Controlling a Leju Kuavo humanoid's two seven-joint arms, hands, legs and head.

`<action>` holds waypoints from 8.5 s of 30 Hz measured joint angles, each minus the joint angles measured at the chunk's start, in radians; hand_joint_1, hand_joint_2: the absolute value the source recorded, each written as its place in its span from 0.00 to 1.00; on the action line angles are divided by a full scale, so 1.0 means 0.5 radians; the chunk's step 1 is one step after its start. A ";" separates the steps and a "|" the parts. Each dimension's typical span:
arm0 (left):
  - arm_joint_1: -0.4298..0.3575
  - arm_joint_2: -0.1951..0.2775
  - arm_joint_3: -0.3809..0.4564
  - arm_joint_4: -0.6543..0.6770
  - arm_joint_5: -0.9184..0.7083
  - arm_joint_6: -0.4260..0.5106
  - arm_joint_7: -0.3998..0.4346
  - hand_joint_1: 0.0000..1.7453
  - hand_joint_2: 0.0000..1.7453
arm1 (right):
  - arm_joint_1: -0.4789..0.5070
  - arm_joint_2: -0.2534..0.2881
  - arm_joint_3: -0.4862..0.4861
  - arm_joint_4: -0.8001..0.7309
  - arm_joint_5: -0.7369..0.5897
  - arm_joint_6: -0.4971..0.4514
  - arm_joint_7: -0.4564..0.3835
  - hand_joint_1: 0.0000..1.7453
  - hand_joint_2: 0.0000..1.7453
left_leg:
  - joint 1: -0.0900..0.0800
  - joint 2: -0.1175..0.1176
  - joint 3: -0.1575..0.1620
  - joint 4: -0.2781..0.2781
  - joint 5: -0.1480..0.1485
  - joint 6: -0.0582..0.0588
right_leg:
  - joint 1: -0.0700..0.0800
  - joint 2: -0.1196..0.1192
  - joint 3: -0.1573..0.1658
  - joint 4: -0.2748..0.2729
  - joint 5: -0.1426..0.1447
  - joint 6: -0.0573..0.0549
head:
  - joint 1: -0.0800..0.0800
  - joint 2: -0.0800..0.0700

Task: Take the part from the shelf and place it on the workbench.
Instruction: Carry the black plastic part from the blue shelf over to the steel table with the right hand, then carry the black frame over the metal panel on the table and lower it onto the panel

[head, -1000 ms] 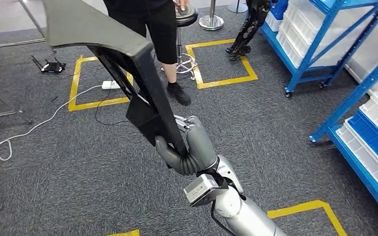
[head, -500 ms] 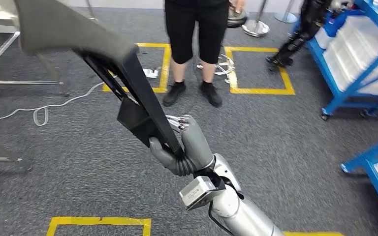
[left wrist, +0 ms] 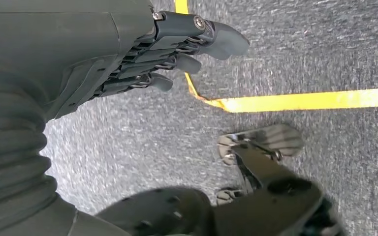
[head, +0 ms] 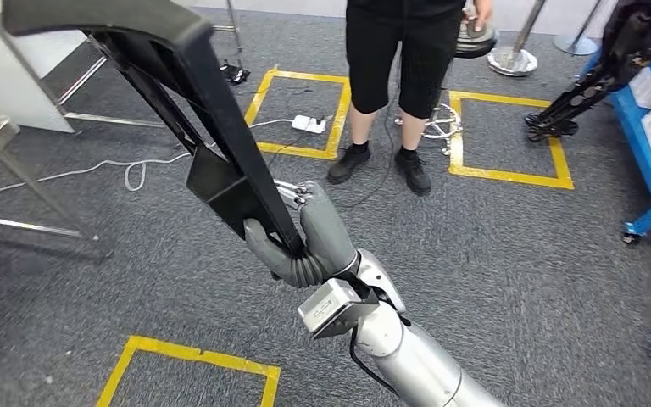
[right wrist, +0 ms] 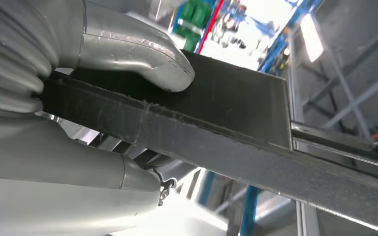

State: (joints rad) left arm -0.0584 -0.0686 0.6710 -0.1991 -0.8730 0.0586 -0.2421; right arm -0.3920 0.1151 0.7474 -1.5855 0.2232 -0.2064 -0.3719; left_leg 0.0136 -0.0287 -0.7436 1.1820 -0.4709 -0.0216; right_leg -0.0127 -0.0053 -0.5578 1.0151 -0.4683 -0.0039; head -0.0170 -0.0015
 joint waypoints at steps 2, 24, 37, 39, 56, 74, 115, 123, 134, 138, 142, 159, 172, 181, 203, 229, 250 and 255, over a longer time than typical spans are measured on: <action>-0.004 0.000 0.001 0.000 0.000 -0.001 -0.001 0.00 1.00 | 0.000 0.000 0.000 0.011 -0.001 0.000 0.002 1.00 1.00 | 0.008 0.042 -0.096 0.217 -0.088 -0.012 | 0.007 -0.064 -0.001 0.001 -0.002 -0.007 | -0.002 0.000; -0.025 -0.001 0.010 -0.002 -0.002 0.011 -0.008 0.00 1.00 | -0.008 0.000 -0.014 0.050 0.001 -0.001 0.001 1.00 1.00 | 0.008 -0.233 0.150 -0.283 0.157 0.051 | -0.008 0.157 -0.024 0.035 -0.040 0.095 | 0.008 0.000; -0.010 0.004 0.028 -0.002 -0.010 0.027 -0.039 0.00 1.00 | 0.001 0.011 -0.018 0.057 0.007 -0.002 0.003 1.00 1.00 | 0.009 0.159 0.112 -0.122 0.081 -0.019 | 0.009 -0.182 0.009 0.010 -0.029 0.014 | -0.020 0.000; -0.017 0.002 0.028 -0.003 -0.011 0.033 -0.044 0.00 1.00 | 0.000 0.011 -0.021 0.057 0.008 -0.002 0.003 1.00 1.00 | -0.004 0.220 0.183 -0.256 0.106 0.002 | 0.031 -0.223 0.019 0.011 -0.041 0.034 | -0.017 0.000; -0.020 -0.004 0.037 -0.003 -0.032 0.045 -0.060 0.00 1.00 | 0.003 -0.005 -0.028 0.055 0.011 -0.002 0.006 1.00 1.00 | 0.006 -0.247 0.127 -0.288 0.177 0.029 | 0.007 0.127 -0.013 0.040 -0.045 0.060 | -0.002 0.000; -0.023 -0.010 0.047 -0.002 -0.035 0.050 -0.067 0.00 1.00 | 0.002 0.006 -0.028 0.056 0.017 -0.002 0.011 1.00 1.00 | 0.001 0.063 0.196 -0.267 0.087 0.002 | 0.022 -0.051 -0.003 0.021 -0.039 0.019 | -0.019 0.000; -0.024 -0.018 0.054 -0.002 -0.054 0.036 -0.115 0.00 1.00 | 0.003 0.006 -0.027 0.058 0.020 0.006 0.011 1.00 1.00 | -0.008 0.057 0.187 -0.261 0.093 0.039 | 0.017 -0.055 -0.004 0.005 -0.017 0.054 | -0.021 0.000; -0.029 -0.021 0.055 -0.002 -0.058 0.036 -0.117 0.00 1.00 | 0.003 0.007 -0.027 0.057 0.021 0.006 0.007 1.00 1.00 | 0.007 0.044 0.218 -0.334 0.124 0.102 | 0.003 -0.013 -0.157 0.297 -0.159 0.063 | -0.016 0.000; -0.024 -0.022 0.055 -0.003 -0.071 0.035 -0.119 0.00 1.00 | 0.015 -0.007 -0.027 0.065 0.020 0.015 0.008 1.00 1.00 | 0.033 0.002 0.208 -0.334 0.136 -0.008 | -0.036 0.015 -0.035 0.007 0.010 0.100 | -0.012 0.000; -0.024 -0.022 0.055 -0.003 -0.073 0.031 -0.119 0.00 1.00 | 0.014 0.002 -0.026 0.067 0.020 0.021 0.008 1.00 1.00 | 0.041 0.043 0.087 -0.057 -0.021 -0.026 | -0.040 0.009 -0.027 0.002 0.016 0.047 | -0.018 0.000; -0.023 -0.023 0.055 -0.003 -0.074 0.027 -0.119 0.00 1.00 | 0.016 0.002 -0.024 0.073 0.020 0.024 0.009 1.00 1.00 | 0.041 0.048 -0.050 0.224 -0.089 -0.023 | -0.023 0.005 -0.017 0.004 0.006 0.031 | -0.019 0.000; -0.028 -0.029 0.059 -0.002 -0.074 0.026 -0.115 0.00 1.00 | 0.009 0.000 -0.023 0.082 0.020 0.025 0.010 1.00 1.00 | 0.008 0.021 0.211 -0.301 0.095 0.075 | -0.007 0.005 -0.232 0.333 -0.096 0.115 | -0.017 0.000; -0.020 -0.034 0.062 -0.002 -0.083 0.033 -0.112 0.00 1.00 | 0.007 0.015 -0.020 0.089 0.020 0.032 0.011 1.00 1.00 | 0.019 0.042 -0.036 0.231 -0.132 -0.024 | -0.014 0.005 -0.038 -0.010 0.034 0.005 | -0.027 0.000; -0.021 -0.036 0.063 -0.001 -0.092 0.037 -0.105 0.00 1.00 | 0.008 0.017 -0.016 0.089 0.021 0.034 0.011 1.00 1.00 | 0.018 0.040 0.217 -0.285 0.076 0.033 | -0.007 0.008 -0.037 0.010 -0.010 0.080 | -0.029 0.000; -0.008 -0.038 0.063 -0.001 -0.117 0.044 -0.095 0.00 1.00 | 0.023 0.011 -0.013 0.096 0.020 0.034 0.011 1.00 1.00 | 0.018 0.044 -0.036 0.246 -0.135 -0.018 | -0.004 0.010 -0.035 -0.012 0.032 -0.004 | -0.041 0.000; -0.015 -0.038 0.063 -0.004 -0.155 0.051 -0.109 0.00 1.00 | 0.020 0.017 -0.011 0.101 0.020 0.031 0.011 1.00 1.00 | 0.002 0.036 0.230 -0.123 -0.105 0.006 | -0.005 0.016 -0.093 -0.013 0.072 0.006 | -0.046 0.000; -0.002 -0.034 0.065 0.000 -0.155 0.049 -0.113 0.00 1.00 | 0.036 0.005 -0.010 0.114 0.023 0.031 0.010 1.00 1.00 | -0.004 0.019 0.292 -0.290 0.007 0.103 | 0.023 0.028 -0.353 0.439 -0.104 0.092 | -0.038 0.000; -0.005 -0.038 0.071 0.000 -0.156 0.049 -0.113 0.00 1.00 | 0.036 0.004 -0.009 0.114 0.039 0.027 0.005 1.00 1.00 | -0.013 0.010 0.363 -0.299 -0.048 0.061 | 0.044 0.016 -0.213 0.000 0.125 0.037 | -0.034 0.000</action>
State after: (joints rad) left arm -0.0610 -0.0875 0.7063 -0.1991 -0.9510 0.0832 -0.2987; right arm -0.3741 0.1170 0.7428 -1.5284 0.2428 -0.1927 -0.3695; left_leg 0.0069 -0.0234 -0.5623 1.0327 -0.4948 0.0088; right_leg 0.0093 0.0025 -0.6644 1.0153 -0.4059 0.0147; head -0.0339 -0.0015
